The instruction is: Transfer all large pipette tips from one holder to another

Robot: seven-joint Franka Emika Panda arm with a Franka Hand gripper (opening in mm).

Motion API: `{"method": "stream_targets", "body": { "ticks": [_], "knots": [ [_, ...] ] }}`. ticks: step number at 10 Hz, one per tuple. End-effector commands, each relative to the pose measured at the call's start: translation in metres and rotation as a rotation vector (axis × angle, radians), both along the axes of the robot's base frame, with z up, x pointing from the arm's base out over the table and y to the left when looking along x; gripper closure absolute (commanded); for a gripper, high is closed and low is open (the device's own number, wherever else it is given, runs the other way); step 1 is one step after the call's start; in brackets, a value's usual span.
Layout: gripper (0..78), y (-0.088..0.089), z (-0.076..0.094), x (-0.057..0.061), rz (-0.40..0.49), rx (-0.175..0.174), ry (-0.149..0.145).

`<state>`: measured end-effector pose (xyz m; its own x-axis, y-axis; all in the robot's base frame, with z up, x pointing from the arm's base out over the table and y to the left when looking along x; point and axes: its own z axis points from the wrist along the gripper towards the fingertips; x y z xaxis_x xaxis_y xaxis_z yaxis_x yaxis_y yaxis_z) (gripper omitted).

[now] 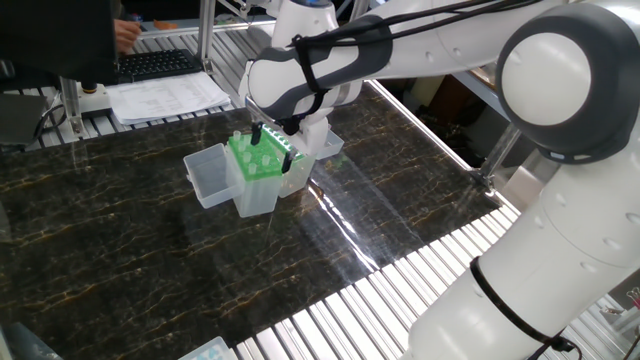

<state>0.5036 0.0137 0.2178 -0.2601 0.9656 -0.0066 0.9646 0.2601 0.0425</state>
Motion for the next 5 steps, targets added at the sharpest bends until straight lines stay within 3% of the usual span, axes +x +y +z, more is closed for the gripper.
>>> {"method": "stream_targets", "body": {
  "ticks": [1, 5],
  "knots": [
    [0.1, 0.0031, -0.0045, 0.0004, -0.04, 0.0, -0.007],
    [0.1, 0.0033, -0.0079, 0.0005, -0.036, -0.003, -0.008]
  ]
}}
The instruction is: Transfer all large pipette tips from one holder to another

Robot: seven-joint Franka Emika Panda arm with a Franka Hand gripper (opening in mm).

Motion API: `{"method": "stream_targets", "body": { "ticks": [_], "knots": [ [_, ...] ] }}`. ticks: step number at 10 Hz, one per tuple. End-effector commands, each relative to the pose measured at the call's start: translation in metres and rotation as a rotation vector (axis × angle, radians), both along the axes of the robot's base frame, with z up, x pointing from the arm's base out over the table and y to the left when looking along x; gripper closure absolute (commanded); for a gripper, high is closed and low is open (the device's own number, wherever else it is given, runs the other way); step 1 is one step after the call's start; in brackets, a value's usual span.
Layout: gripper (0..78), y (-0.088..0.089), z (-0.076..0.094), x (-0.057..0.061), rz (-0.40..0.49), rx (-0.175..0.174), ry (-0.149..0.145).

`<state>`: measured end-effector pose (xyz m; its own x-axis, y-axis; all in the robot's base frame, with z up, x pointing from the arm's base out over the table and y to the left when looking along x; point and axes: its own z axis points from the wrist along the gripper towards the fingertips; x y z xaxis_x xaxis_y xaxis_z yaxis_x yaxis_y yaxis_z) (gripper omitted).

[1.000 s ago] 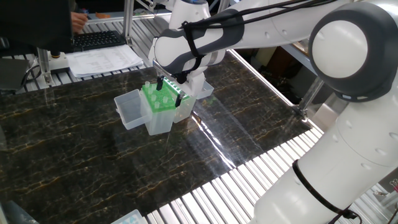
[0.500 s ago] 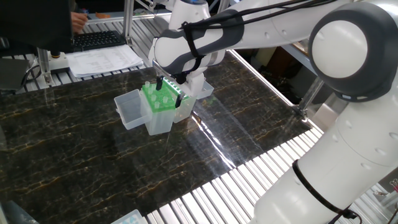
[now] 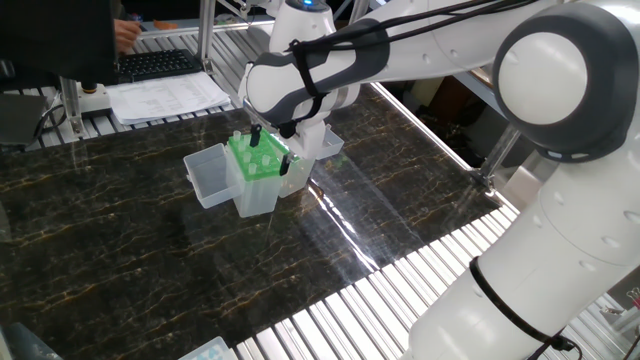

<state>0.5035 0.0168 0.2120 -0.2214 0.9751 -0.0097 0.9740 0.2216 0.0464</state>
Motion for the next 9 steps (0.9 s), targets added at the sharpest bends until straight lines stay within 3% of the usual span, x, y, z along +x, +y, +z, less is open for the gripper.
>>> {"method": "stream_targets", "body": {
  "ticks": [1, 9],
  "knots": [
    [0.1, 0.0002, -0.0028, 0.0006, 0.004, -0.003, -0.003],
    [0.1, 0.0002, -0.0083, 0.0, 0.014, -0.011, -0.007]
  ]
}}
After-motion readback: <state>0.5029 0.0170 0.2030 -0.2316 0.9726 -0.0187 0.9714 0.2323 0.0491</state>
